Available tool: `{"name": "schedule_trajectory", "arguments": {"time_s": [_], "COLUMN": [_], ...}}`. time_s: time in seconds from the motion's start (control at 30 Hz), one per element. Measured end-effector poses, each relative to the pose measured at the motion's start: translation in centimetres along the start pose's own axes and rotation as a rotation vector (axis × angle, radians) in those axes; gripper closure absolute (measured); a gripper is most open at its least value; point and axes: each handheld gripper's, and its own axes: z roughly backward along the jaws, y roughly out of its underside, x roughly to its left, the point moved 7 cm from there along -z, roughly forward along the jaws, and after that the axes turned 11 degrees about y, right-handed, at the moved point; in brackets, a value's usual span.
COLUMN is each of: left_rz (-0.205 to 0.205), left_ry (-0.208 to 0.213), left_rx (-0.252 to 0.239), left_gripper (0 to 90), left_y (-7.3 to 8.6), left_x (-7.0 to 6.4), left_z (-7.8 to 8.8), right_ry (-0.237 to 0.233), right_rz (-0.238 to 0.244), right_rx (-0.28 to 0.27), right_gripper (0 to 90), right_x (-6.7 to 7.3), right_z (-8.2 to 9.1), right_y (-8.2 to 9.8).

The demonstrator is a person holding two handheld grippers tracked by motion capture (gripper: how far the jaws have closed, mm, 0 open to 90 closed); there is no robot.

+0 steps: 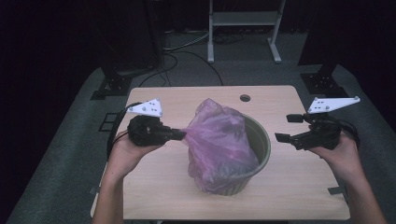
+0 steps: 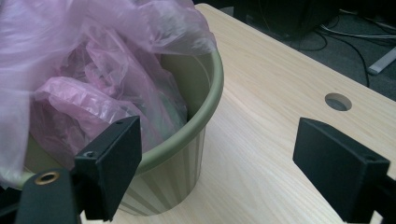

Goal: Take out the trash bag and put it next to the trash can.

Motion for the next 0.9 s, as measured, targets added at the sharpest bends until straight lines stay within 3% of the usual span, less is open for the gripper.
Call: {"name": "schedule_trajectory", "arguments": {"time_s": [0.2, 0.4, 0.63, 0.9], "left_rz": [0.055, 0.074, 0.045, 0.02], "left_ry": [0.011, 0.068, 0.111, 0.108], "left_rx": [0.064, 0.141, 0.147, 0.133], "left_gripper": [88.6, 88.7, 88.1, 69.1], "left_y": [2.8, 4.2, 3.8, 3.8], "left_x": [0.7, 1.1, 0.7, 0.7], "left_z": [-0.4, -2.8, -4.3, -4.6], "right_ry": [0.0, -0.002, -0.009, -0.023], "right_rz": [0.004, 0.009, 0.012, 0.028], "right_rx": [0.0, 0.005, 0.012, 0.028], "right_gripper": [14.4, 14.3, 14.3, 14.3], "right_x": [0.1, 0.3, 0.5, 1.2], "right_z": [0.0, -0.1, -0.5, -1.3], "right_y": [-0.1, -0.1, 0.1, 0.1]}}
